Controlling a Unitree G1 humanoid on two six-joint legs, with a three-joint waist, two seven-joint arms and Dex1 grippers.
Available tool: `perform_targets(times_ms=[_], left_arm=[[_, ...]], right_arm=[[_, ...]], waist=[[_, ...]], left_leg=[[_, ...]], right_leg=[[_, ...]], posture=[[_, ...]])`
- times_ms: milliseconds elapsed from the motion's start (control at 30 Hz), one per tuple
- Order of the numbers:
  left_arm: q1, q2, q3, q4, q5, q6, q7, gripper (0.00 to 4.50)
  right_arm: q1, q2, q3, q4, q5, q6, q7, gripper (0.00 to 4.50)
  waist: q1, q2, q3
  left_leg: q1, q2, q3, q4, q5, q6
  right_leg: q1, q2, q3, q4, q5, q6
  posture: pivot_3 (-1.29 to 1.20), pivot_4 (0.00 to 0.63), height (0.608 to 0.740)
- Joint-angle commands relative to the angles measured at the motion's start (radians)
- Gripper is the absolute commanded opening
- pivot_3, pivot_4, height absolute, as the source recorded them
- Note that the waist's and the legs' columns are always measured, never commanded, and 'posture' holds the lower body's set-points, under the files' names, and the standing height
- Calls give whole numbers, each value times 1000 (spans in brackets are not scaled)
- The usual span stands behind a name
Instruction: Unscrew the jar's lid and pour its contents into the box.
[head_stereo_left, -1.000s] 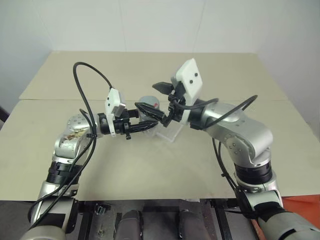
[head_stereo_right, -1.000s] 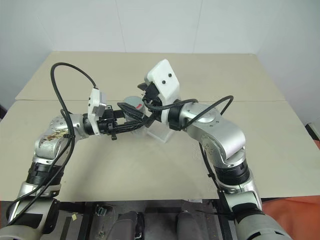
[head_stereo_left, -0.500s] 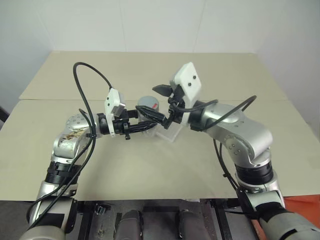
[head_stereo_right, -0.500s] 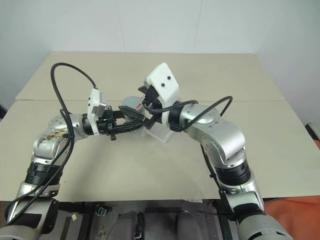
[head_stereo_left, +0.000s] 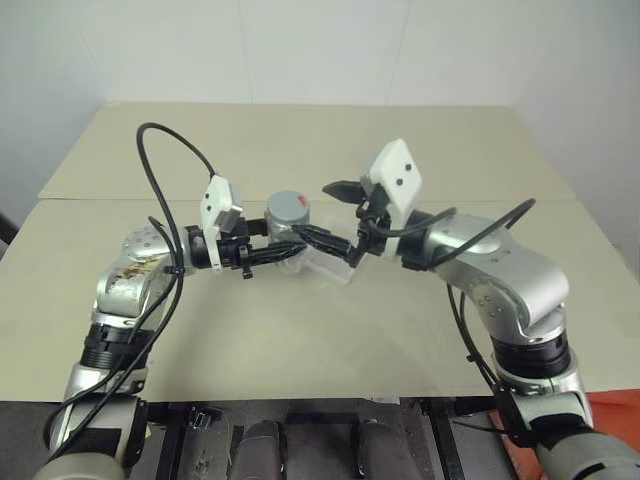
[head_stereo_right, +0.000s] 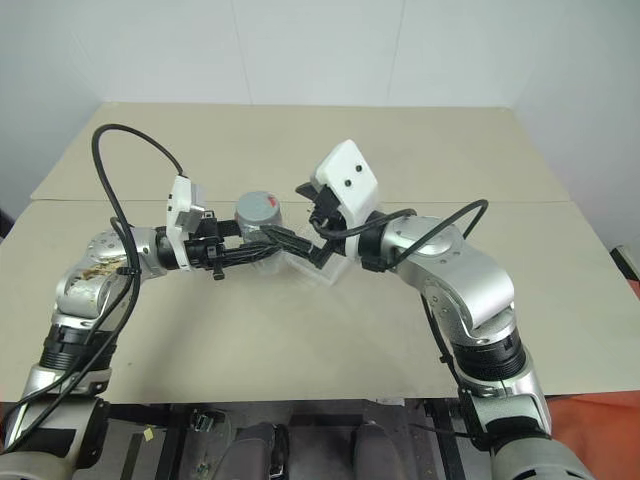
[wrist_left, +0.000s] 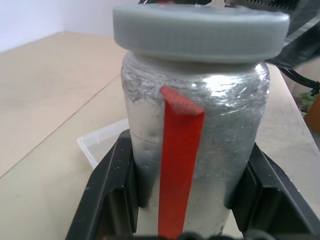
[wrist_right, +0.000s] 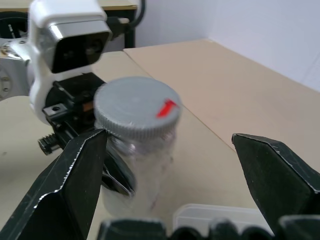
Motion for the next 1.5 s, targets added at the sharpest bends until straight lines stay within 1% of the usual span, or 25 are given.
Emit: perform_targets(times_ms=[33, 367, 500, 600, 800, 1067, 1167, 1500], left_arm=[[-4, 3, 14, -53, -31, -4, -24, 1953], [-6, 2, 12, -49, -29, -4, -33, 1953], [-12, -6, 11, -36, -22, -9, -26, 1953], [-21, -16, 5, -22, -16, -14, -23, 1953], [-43, -34, -13, 3, 2, -23, -26, 1953], [-47, -39, -14, 0, 3, -22, -32, 1953], [-46, -38, -14, -1, 3, -23, -34, 1953], [-45, -41, -14, 0, 5, -27, -33, 1953]], right_arm=[[1, -19, -67, -8, -6, -9, -14, 4472], [26, -74, -99, -32, 25, -20, 46, 4472], [46, -119, -121, -55, 68, -54, 138, 4472], [22, -89, -122, -59, 102, -49, 139, 4472], [-35, -12, -43, -37, 78, -63, 124, 4472], [-107, 98, -8, 25, 32, -32, 14, 4472], [-118, 109, 6, 46, 5, -30, -8, 4472], [-115, 98, 14, 46, -12, -19, -4, 4472]], waist=[[0, 0, 0], [0, 0, 0], [0, 0, 0], [-1, 0, 0], [-1, 0, 0], [-1, 0, 0], [-1, 0, 0], [-1, 0, 0]], left_leg=[[0, 0, 0, 0, 0, 0], [0, 0, 1, 0, 0, 0], [0, 0, 1, 0, 0, 0], [0, 0, 0, 0, 0, 0], [0, 0, -1, 0, 0, 0], [0, 0, 0, 0, 0, 0], [0, 0, 0, 0, 0, 0], [0, 0, 0, 0, 0, 0]], right_leg=[[0, 0, 0, 0, 0, 0], [0, 0, 0, -1, 0, 0], [0, 0, 0, -2, 0, 0], [0, 0, 0, -2, 0, 0], [0, 0, 0, -1, 0, 0], [0, 0, 0, 1, 0, 0], [0, 0, 0, 1, 0, 0], [0, 0, 0, 1, 0, 0]], posture=[[0, 150, 740], [0, 150, 740], [0, 150, 740], [0, 150, 740], [0, 150, 740], [0, 150, 740], [0, 150, 740], [0, 150, 740]])
